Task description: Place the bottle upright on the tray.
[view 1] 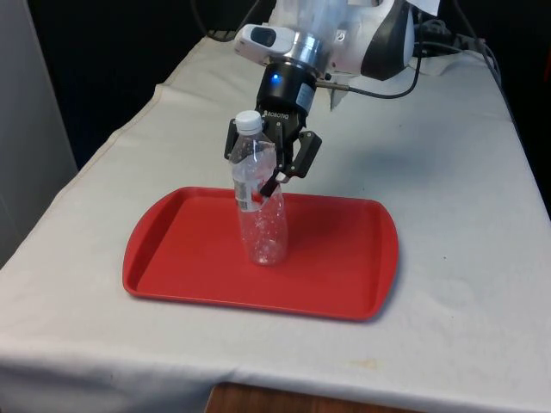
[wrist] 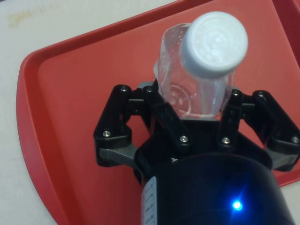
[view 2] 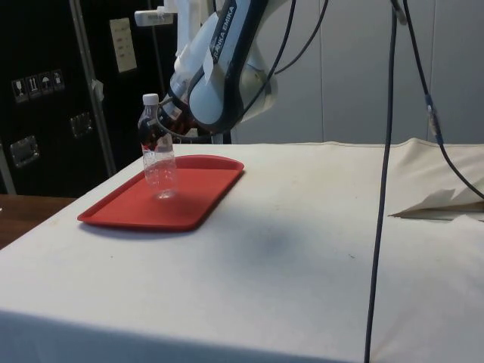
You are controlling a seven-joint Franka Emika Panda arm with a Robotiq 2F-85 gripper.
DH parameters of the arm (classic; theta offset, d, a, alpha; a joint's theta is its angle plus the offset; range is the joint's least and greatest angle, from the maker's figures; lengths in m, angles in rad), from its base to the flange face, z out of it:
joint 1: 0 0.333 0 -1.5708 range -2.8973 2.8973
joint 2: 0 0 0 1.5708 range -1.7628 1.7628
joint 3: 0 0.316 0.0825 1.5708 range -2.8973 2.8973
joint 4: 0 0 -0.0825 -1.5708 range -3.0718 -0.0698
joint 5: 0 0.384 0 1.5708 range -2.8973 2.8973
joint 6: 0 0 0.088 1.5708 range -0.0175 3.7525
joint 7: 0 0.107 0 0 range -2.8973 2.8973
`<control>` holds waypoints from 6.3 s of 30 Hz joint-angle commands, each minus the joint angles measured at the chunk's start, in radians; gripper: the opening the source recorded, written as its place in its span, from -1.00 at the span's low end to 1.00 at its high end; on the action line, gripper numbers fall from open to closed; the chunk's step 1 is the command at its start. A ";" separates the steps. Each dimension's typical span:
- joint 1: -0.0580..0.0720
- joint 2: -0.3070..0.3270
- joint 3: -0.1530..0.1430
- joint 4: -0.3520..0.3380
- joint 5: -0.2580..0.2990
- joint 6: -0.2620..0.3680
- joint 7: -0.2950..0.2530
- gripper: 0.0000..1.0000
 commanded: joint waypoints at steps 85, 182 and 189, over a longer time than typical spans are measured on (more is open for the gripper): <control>0.017 -0.002 -0.003 -0.014 0.005 0.027 -0.001 1.00; 0.037 -0.336 0.000 -0.182 -0.005 -0.212 -0.217 1.00; 0.036 -0.352 0.000 -0.179 -0.005 -0.257 -0.255 1.00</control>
